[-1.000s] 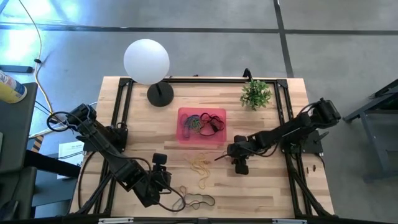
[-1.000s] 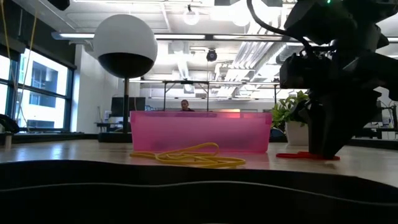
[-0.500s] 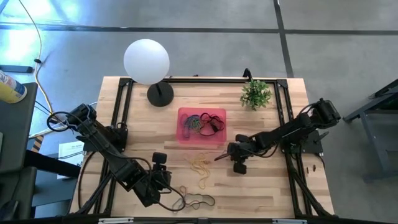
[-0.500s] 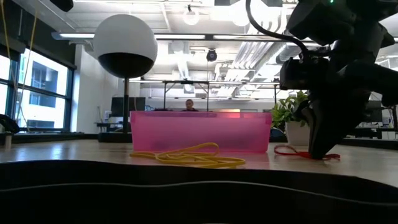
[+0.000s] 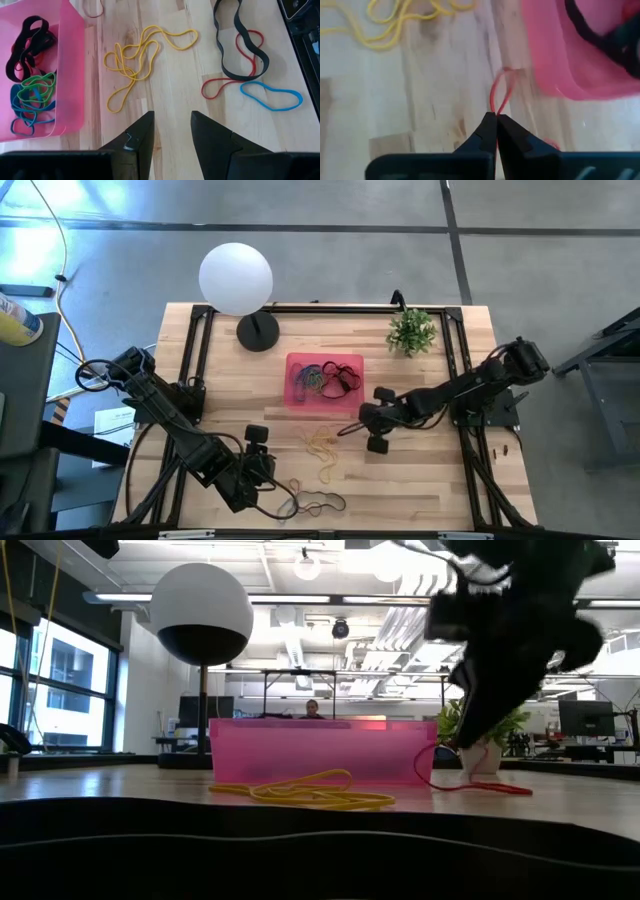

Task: Pick and place rubber bands into bin
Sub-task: Put the red rubber band into the red bin, then put the yellow rubber band into the red bin

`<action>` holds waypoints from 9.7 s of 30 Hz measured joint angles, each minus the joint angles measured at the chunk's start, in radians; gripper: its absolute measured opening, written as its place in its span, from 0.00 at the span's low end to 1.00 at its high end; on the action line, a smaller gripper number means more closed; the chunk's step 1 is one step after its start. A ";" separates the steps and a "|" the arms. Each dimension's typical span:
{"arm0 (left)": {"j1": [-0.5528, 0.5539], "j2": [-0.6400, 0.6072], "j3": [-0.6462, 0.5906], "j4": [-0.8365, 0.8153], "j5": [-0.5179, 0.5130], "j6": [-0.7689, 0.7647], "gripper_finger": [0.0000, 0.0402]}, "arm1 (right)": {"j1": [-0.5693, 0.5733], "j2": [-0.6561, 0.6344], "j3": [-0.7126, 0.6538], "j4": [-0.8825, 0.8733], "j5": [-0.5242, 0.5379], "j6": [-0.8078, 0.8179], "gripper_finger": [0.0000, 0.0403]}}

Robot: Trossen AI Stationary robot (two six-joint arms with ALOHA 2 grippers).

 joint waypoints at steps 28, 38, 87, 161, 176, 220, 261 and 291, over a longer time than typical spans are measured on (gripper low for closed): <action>0.000 0.000 0.000 -0.017 -0.019 0.029 0.29 | -0.411 0.000 0.384 -0.157 -0.013 -0.405 0.00; 0.000 0.000 0.000 -0.029 -0.035 0.029 0.29 | -0.481 0.000 0.187 0.023 -0.156 -0.301 0.00; 0.468 0.245 0.001 0.315 0.369 0.458 0.29 | 0.364 -0.003 0.227 -0.157 0.307 0.372 0.47; 0.521 0.269 0.706 -0.134 0.139 0.848 0.00 | 0.491 -0.003 0.227 -0.271 0.535 0.606 0.35; 0.554 0.267 0.969 -0.269 0.435 0.896 0.00 | 0.491 -0.003 0.227 -0.275 0.553 0.599 0.35; 0.347 0.152 0.348 0.223 0.322 0.641 0.00 | 0.465 -0.003 0.227 -0.224 0.501 0.534 0.35; 0.343 0.259 0.277 -0.069 0.474 0.754 0.49 | 0.464 -0.003 0.227 -0.203 0.522 0.489 0.35; 0.335 0.519 0.278 -0.013 0.455 0.972 0.22 | 0.458 -0.003 0.227 -0.206 0.522 0.515 0.35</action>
